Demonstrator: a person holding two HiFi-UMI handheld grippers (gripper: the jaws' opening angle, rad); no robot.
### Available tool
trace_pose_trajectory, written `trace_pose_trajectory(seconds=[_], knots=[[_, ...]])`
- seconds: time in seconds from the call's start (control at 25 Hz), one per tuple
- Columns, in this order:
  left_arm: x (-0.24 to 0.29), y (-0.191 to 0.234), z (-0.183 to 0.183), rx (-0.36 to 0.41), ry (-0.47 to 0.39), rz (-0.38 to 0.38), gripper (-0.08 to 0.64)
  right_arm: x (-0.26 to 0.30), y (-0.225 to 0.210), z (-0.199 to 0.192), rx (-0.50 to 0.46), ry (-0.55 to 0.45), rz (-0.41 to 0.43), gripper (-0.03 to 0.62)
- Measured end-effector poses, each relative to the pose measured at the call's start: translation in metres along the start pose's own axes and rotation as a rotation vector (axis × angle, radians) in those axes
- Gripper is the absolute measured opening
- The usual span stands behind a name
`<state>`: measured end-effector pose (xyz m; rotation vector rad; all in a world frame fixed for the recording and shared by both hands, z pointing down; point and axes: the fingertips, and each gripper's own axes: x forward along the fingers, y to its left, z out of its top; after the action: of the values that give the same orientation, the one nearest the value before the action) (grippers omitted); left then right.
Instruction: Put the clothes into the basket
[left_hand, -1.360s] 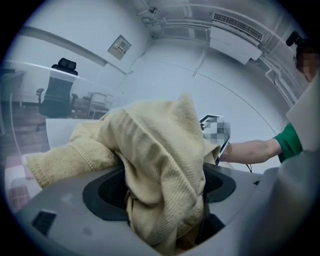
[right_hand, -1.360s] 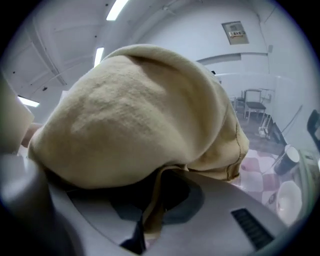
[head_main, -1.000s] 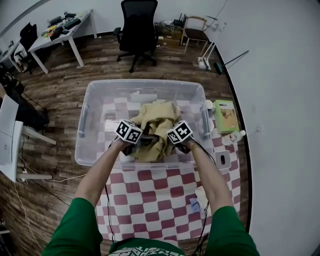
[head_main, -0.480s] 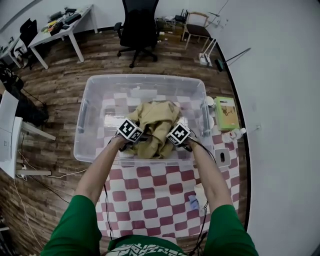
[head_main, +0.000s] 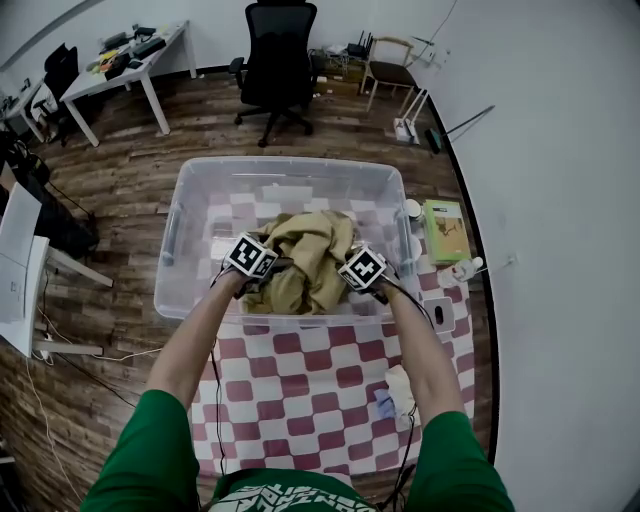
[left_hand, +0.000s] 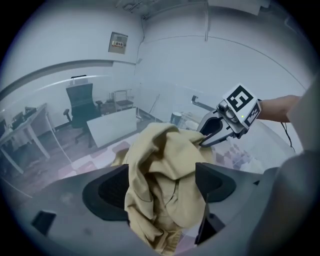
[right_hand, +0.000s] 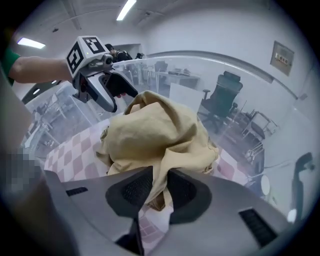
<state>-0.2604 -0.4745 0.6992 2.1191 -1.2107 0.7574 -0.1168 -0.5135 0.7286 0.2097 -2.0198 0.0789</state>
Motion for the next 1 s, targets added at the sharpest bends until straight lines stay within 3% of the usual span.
trace_pose_trajectory(seconds=[0.36,0.64,1.0], knots=[[-0.045,-0.033,0.050,0.078,-0.111,0.015,0.416,-0.053,-0.001,0.007,-0.056,0.007,-0.104,0.095],[-0.100,-0.069,0.090,0.116,-0.251,0.013,0.410,-0.131,0.008,0.054,-0.018,-0.209,-0.191,0.094],[-0.186,-0.131,0.116,0.100,-0.473,0.002,0.119,-0.250,0.081,0.090,0.029,-0.523,-0.248,0.014]])
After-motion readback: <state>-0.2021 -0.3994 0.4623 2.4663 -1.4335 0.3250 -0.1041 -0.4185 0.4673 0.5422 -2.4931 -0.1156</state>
